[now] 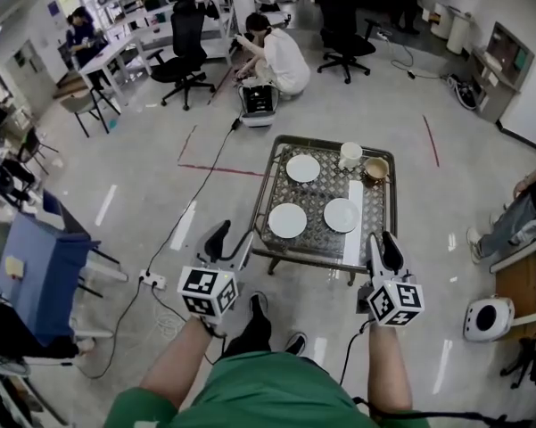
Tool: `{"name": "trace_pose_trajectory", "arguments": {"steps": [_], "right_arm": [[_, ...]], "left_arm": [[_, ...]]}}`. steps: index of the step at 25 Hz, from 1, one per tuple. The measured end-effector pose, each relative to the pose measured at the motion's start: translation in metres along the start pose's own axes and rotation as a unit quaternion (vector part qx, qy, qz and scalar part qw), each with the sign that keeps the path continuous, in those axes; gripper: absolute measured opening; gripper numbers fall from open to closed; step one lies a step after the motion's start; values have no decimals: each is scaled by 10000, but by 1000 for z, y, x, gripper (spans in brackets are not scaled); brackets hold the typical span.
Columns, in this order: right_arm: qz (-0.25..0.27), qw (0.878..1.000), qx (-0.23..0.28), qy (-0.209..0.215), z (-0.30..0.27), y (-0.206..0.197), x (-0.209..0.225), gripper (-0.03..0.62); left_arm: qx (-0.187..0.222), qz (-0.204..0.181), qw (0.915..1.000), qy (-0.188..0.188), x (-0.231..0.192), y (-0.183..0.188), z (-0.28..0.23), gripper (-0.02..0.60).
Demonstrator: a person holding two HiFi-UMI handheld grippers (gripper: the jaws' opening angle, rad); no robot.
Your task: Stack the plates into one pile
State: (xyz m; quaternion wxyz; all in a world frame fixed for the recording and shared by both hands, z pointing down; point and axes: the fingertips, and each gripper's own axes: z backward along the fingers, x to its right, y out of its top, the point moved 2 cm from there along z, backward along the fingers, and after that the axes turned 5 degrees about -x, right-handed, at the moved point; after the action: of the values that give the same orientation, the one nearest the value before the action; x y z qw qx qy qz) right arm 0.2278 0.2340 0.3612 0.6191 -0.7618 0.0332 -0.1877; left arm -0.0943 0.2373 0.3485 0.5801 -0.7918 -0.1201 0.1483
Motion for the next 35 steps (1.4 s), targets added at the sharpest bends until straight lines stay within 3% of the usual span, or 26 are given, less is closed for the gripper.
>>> {"name": "trace_pose_trajectory", "arguments": {"steps": [12, 15, 19, 22, 27, 35], "right_arm": [[15, 9990, -120, -421, -52, 10, 36, 149], [141, 9976, -297, -605, -80, 12, 36, 143], [202, 9970, -509, -549, -135, 14, 22, 140], [-90, 9958, -639, -650, -172, 14, 23, 141], [-1237, 9849, -847, -863, -206, -1, 35, 141], [-1501, 9698, -1425, -1294, -229, -55, 64, 149]], "left_arm": [[-7, 126, 9991, -411, -25, 7, -94, 226], [-65, 184, 9985, -513, -44, 10, -125, 215], [-131, 350, 9977, -568, -87, 13, -169, 213], [-183, 450, 9969, -620, -121, 13, -198, 213], [-458, 423, 9944, -858, -156, 2, -231, 213], [-676, 631, 9893, -1132, -170, -15, -269, 213]]}}
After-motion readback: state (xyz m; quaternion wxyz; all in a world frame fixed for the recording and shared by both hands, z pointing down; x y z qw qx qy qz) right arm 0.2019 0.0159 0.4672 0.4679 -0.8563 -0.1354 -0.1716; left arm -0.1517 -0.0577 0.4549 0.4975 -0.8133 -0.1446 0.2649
